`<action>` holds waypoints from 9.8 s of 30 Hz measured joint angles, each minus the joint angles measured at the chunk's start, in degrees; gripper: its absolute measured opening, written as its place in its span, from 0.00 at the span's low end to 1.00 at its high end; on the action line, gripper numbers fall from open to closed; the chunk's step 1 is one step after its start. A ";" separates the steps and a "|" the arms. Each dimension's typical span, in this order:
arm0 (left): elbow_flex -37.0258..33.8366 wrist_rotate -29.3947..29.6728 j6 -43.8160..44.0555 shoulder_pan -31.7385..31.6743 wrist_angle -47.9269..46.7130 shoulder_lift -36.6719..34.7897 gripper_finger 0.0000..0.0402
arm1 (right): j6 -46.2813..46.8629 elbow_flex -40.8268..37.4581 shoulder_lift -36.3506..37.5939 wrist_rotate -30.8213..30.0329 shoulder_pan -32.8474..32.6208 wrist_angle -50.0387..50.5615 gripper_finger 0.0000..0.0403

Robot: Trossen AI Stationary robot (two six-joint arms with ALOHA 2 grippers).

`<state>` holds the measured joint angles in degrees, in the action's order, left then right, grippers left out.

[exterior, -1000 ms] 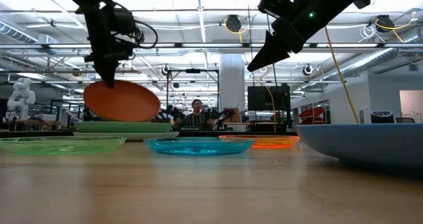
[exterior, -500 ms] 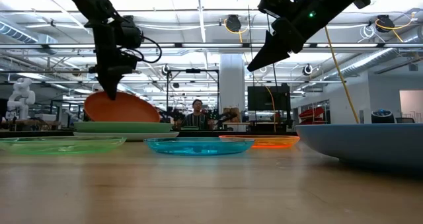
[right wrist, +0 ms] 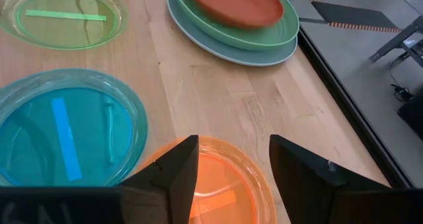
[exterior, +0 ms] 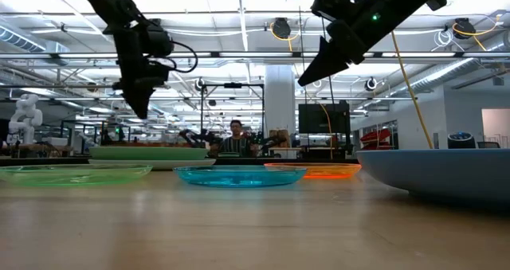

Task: Stack plastic plates
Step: Stack the blue plate on top of the orange plate

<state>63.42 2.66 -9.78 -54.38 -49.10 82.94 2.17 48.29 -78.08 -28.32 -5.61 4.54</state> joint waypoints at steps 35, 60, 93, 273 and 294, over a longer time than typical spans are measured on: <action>0.00 -6.69 -5.11 30.46 22.74 -5.05 0.21 | 35.02 0.00 0.00 7.69 -6.94 8.11 0.44; -0.01 -6.65 -6.11 36.43 23.72 -5.05 0.21 | 53.79 0.00 0.00 13.60 -11.39 8.71 0.44; -3.35 -6.65 -7.09 36.53 17.57 -5.01 0.21 | 68.72 0.00 0.00 19.59 -1.31 28.15 0.44; -9.40 15.03 19.60 54.26 52.28 -4.49 0.62 | -6.29 0.09 8.22 -37.34 -7.52 -3.90 0.01; -9.44 18.08 22.96 54.98 51.96 -3.15 0.06 | -5.70 0.07 8.22 -29.59 -7.45 -8.37 0.05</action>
<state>53.98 20.73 13.18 0.60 2.85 79.79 -3.53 48.36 -69.87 -57.91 -13.06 -3.84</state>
